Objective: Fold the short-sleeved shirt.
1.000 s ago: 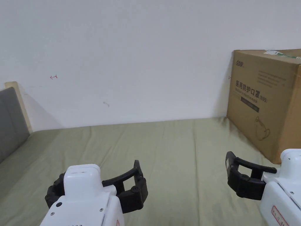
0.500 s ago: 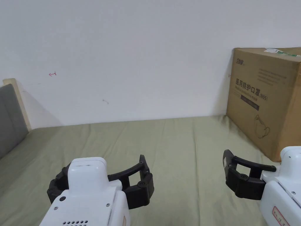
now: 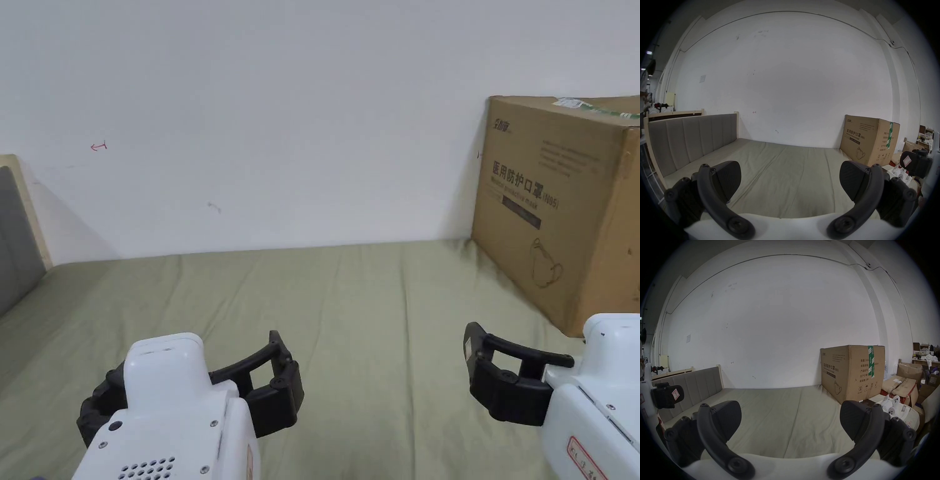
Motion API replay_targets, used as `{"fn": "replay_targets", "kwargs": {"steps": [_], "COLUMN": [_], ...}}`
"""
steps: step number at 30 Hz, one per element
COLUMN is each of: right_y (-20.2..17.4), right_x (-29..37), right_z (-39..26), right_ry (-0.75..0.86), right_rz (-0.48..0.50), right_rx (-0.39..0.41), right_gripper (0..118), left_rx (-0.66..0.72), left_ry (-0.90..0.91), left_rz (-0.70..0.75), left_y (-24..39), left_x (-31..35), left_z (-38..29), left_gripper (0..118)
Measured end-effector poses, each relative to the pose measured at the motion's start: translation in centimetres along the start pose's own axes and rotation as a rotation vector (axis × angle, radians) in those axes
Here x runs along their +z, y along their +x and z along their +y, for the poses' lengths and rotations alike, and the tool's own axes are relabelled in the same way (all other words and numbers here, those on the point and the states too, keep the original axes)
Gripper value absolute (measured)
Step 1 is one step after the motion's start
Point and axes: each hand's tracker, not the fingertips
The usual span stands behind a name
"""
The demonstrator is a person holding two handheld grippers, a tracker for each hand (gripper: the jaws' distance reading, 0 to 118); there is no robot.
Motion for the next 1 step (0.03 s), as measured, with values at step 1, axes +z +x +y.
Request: {"fn": "replay_targets", "kwargs": {"steps": [1], "right_y": [0.07], "right_x": [0.0], "right_z": [-0.03], "right_ry": [-0.002], "right_rz": [0.0], "right_rx": [-0.003], "right_gripper": [118], "left_rx": [0.005], "left_ry": [-0.006], "left_rz": [-0.004], "left_y": [-0.1], "left_x": [-0.09], "left_z": [-0.02], "left_gripper": [118]}}
